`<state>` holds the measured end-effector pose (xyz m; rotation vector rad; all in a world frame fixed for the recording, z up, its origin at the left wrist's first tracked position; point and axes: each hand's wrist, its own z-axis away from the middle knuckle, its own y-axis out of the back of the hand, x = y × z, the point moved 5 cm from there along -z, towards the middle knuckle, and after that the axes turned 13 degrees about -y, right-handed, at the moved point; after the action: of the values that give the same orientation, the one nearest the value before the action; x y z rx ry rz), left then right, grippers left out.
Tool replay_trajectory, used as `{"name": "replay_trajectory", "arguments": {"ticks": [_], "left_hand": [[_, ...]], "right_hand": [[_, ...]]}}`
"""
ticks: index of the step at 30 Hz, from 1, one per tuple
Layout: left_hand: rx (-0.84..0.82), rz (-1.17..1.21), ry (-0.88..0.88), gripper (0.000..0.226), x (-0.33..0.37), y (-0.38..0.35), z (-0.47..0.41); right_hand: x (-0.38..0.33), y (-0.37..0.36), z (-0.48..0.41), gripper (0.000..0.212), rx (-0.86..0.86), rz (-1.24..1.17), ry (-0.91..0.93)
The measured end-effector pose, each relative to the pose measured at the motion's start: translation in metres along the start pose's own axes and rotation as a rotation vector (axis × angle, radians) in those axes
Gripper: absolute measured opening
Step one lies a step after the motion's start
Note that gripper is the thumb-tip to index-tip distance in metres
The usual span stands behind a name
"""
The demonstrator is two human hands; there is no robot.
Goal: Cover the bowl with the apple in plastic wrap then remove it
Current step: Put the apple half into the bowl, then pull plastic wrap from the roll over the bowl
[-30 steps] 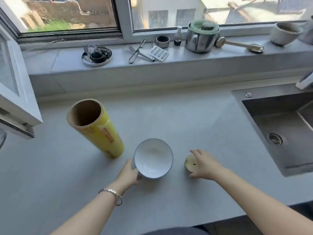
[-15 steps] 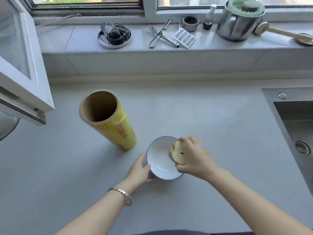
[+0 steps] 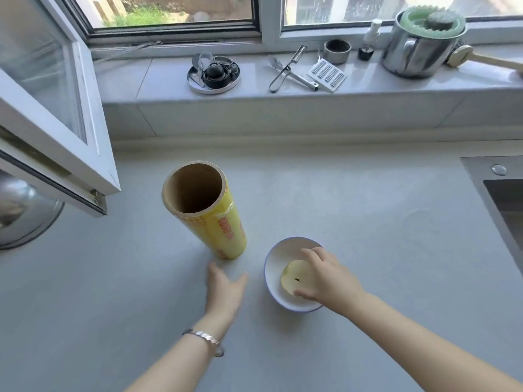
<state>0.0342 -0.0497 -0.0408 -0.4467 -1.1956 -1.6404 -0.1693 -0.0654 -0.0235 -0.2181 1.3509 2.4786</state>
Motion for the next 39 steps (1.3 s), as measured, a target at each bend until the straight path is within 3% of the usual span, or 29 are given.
{"name": "replay_trajectory", "arguments": {"ticks": [2, 4, 6, 8, 16, 19, 22, 25, 28, 33, 35, 39], "left_hand": [[0.212, 0.079, -0.102, 0.097, 0.014, 0.033, 0.0], [0.298, 0.14, -0.337, 0.107, 0.037, 0.062, -0.005], [0.251, 0.151, -0.541, 0.116, 0.061, 0.08, -0.016], [0.163, 0.161, -0.599, 0.115, 0.077, 0.085, -0.026], [0.063, 0.169, -0.585, 0.075, 0.121, 0.087, -0.016], [-0.102, 0.173, -0.573, 0.077, 0.141, 0.086, 0.012], [-0.275, 0.175, -0.484, 0.085, 0.146, 0.078, 0.038], [-0.341, 0.179, -0.388, 0.098, 0.141, 0.064, 0.056], [-0.376, 0.143, -0.356, 0.091, 0.134, 0.053, 0.069], [-0.484, 0.32, -0.331, 0.099, 0.1, 0.036, 0.085], [-0.473, 0.365, -0.31, 0.092, 0.09, 0.029, 0.09], [-0.433, 0.403, -0.287, 0.084, 0.085, 0.022, 0.091]], "right_hand": [[0.004, 0.009, 0.004, 0.071, 0.012, -0.019, 0.012], [0.006, 0.017, 0.007, 0.061, 0.021, -0.028, 0.012], [0.008, 0.025, 0.01, 0.053, 0.03, -0.046, 0.001], [0.008, 0.032, 0.014, 0.048, 0.037, -0.076, -0.004], [-0.012, 0.066, 0.043, 0.028, 0.155, -0.457, 0.097], [-0.031, 0.093, 0.059, 0.021, 0.22, -0.699, 0.132], [-0.06, 0.104, 0.07, 0.025, 0.019, -0.982, 0.166], [-0.078, 0.1, 0.075, 0.037, -0.198, -1.191, 0.103], [-0.075, 0.091, 0.078, 0.044, -0.16, -1.204, 0.002], [-0.055, 0.084, 0.081, 0.055, -0.02, -1.254, -0.123], [-0.049, 0.079, 0.082, 0.059, -0.007, -1.278, -0.168], [-0.04, 0.08, 0.089, 0.036, 0.186, -1.202, -0.091]]}}
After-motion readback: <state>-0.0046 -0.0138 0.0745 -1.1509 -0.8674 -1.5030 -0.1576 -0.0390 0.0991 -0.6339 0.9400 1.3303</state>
